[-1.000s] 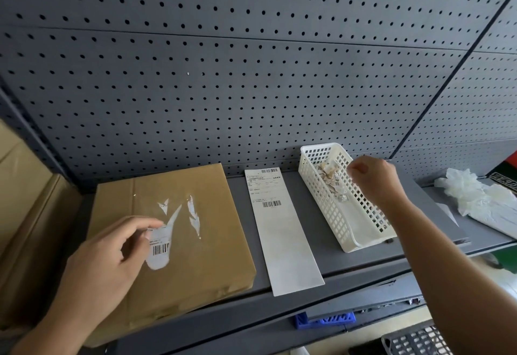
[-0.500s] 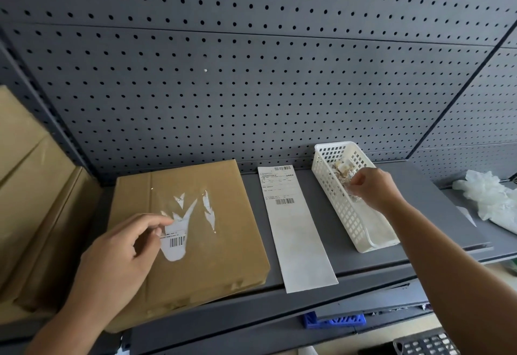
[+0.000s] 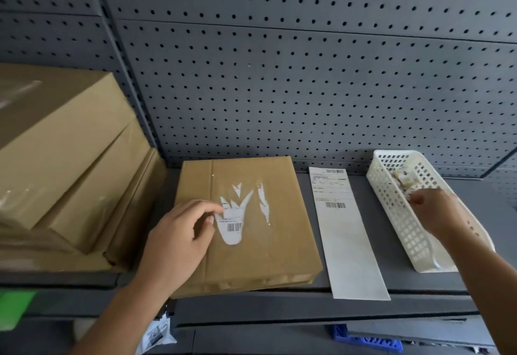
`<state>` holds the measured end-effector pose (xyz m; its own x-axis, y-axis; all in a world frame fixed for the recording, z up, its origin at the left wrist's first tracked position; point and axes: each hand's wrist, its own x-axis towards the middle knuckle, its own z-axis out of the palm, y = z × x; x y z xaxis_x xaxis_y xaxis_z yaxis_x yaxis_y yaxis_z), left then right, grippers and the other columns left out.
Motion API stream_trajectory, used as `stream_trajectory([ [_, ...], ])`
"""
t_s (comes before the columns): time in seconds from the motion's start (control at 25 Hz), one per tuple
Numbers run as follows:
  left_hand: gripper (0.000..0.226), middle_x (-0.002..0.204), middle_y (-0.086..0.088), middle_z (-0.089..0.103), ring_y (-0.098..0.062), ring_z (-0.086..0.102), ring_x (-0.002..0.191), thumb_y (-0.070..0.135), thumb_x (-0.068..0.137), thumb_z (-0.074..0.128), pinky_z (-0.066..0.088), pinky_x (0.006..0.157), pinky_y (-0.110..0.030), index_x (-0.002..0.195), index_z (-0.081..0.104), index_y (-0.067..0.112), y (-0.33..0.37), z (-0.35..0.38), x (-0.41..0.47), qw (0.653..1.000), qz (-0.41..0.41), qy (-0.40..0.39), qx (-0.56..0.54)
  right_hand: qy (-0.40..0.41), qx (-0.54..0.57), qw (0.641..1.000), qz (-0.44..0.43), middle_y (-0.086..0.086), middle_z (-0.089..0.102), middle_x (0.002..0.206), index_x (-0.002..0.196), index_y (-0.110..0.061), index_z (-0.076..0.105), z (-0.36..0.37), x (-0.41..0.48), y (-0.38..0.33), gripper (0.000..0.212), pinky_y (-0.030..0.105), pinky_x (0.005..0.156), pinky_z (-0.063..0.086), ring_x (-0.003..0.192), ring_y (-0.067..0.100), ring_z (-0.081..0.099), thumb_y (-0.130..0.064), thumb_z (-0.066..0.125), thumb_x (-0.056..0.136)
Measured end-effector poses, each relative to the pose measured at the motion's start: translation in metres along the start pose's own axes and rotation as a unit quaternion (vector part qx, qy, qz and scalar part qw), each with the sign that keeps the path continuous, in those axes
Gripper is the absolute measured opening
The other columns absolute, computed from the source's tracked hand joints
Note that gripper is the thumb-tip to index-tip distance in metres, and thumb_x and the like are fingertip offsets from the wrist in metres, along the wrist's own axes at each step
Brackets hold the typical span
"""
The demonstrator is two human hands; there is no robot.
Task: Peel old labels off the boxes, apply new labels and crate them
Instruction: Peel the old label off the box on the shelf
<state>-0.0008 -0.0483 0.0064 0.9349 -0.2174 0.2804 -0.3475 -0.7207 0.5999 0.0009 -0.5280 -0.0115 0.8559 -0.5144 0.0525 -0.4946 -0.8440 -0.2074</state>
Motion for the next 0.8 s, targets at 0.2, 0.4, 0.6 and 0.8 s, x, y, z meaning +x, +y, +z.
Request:
stream_trajectory([
  [0.2, 0.024, 0.114, 0.029, 0.061, 0.007, 0.056, 0.109, 0.019, 0.096, 0.057, 0.05, 0.086, -0.02, 0.111, 0.066, 0.035, -0.004, -0.003, -0.003, 1.0, 0.003, 0.001, -0.003, 0.011, 0.053, 0.997, 0.058, 0.021, 0.068, 0.118, 0.103, -0.024, 0.076, -0.014, -0.007, 0.006, 0.038, 0.035, 0.078, 0.052, 0.092, 0.036, 0.065, -0.001, 0.055, 0.082],
  [0.4, 0.022, 0.113, 0.025, 0.062, 0.004, 0.057, 0.107, 0.019, 0.096, 0.058, 0.048, 0.085, -0.019, 0.111, 0.066, 0.033, -0.008, -0.004, -0.005, 1.0, 0.011, 0.002, -0.013, 0.108, 0.057, 0.991, -0.053, 0.009, 0.074, 0.094, 0.089, -0.032, 0.066, -0.036, -0.007, -0.011, 0.014, 0.045, 0.081, 0.056, 0.08, 0.032, 0.069, -0.028, 0.053, 0.087],
  [0.6, 0.02, 0.112, 0.023, 0.064, 0.003, 0.055, 0.109, 0.02, 0.096, 0.059, 0.049, 0.091, -0.024, 0.111, 0.067, 0.03, -0.012, -0.002, -0.005, 1.0, 0.018, 0.006, -0.019, -0.05, 0.179, 0.947, -0.262, -0.019, 0.07, 0.078, 0.088, -0.03, 0.072, -0.062, -0.12, -0.175, 0.015, 0.014, 0.074, 0.05, 0.073, -0.002, 0.066, -0.015, 0.069, 0.087],
  [0.8, 0.018, 0.109, 0.023, 0.064, 0.004, 0.054, 0.105, 0.02, 0.095, 0.06, 0.048, 0.091, -0.024, 0.107, 0.067, 0.031, -0.013, 0.001, -0.005, 1.0, 0.013, 0.016, -0.024, -0.129, 0.217, 0.858, -0.448, -0.009, 0.064, 0.078, 0.083, -0.016, 0.071, -0.015, -0.163, -0.249, 0.008, 0.01, 0.065, 0.047, 0.068, 0.007, 0.06, -0.009, 0.075, 0.082],
])
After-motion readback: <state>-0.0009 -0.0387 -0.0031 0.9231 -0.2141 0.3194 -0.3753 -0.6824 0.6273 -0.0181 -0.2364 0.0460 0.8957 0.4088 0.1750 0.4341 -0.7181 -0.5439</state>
